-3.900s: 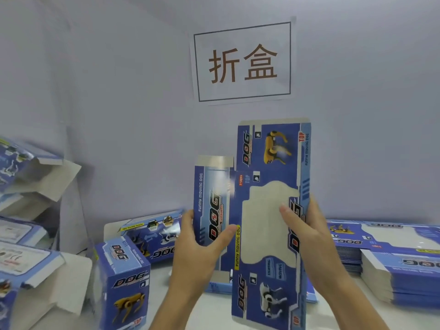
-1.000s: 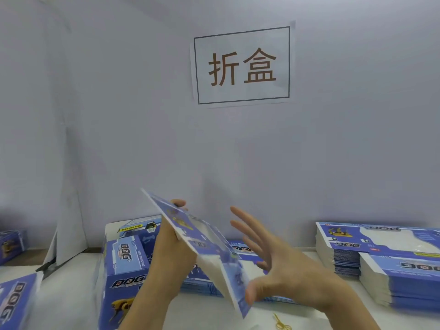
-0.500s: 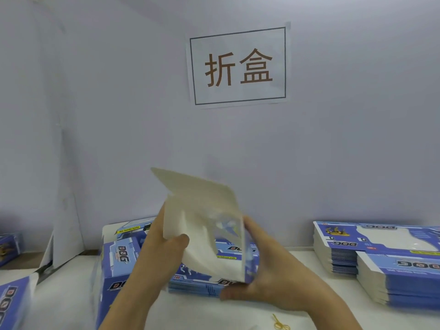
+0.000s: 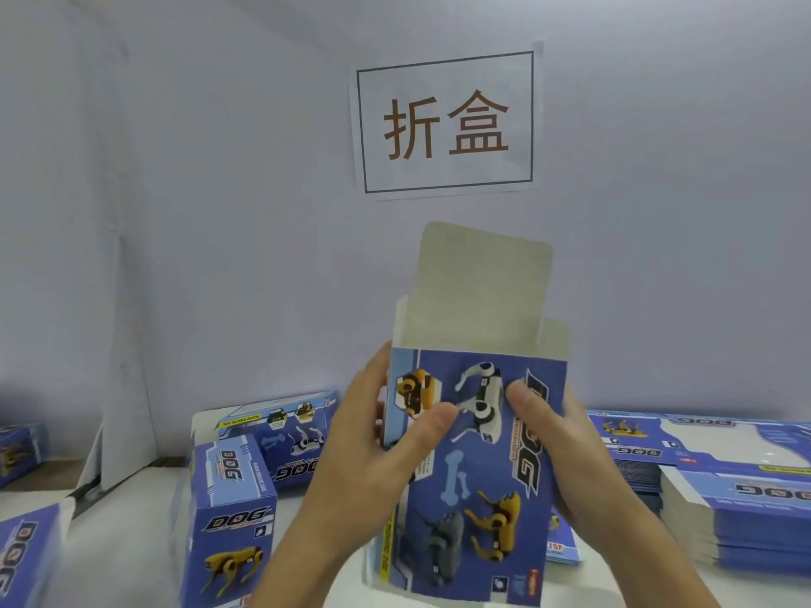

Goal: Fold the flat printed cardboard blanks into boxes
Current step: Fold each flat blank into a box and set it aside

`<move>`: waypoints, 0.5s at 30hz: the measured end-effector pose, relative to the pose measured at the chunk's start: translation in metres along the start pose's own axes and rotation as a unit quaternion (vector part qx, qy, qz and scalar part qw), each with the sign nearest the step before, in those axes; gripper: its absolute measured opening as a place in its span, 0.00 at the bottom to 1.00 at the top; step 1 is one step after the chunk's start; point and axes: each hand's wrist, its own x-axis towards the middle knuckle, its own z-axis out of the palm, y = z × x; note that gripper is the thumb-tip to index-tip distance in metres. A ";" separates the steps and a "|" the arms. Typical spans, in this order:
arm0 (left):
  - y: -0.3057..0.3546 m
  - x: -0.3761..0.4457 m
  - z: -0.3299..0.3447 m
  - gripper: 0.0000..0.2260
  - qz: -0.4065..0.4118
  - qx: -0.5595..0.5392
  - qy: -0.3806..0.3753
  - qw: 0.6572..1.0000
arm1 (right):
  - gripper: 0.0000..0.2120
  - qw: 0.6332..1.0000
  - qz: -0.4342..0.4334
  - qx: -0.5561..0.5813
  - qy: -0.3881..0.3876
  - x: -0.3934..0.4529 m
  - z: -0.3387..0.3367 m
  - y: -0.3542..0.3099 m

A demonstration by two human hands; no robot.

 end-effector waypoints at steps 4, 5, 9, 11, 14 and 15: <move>-0.003 -0.002 0.016 0.08 0.020 0.029 0.055 0.998 | 0.45 0.995 -0.021 -0.042 0.087 0.001 0.008 0.006; -0.004 -0.002 0.019 0.09 0.014 0.020 0.063 0.998 | 0.44 0.993 -0.036 -0.059 0.101 0.000 0.007 0.006; -0.011 0.001 0.021 0.21 -0.032 -0.033 0.065 0.997 | 0.30 0.983 -0.085 -0.129 0.094 0.000 0.001 0.001; -0.011 0.001 0.020 0.26 -0.042 -0.051 0.100 0.993 | 0.29 0.982 -0.096 -0.141 0.077 0.000 0.002 -0.001; -0.007 0.002 0.024 0.33 -0.014 -0.055 0.169 0.984 | 0.30 0.983 -0.112 -0.141 0.042 -0.002 0.010 -0.005; -0.006 0.003 0.024 0.36 -0.002 -0.051 0.182 0.982 | 0.32 0.982 -0.116 -0.140 0.042 -0.002 0.012 -0.006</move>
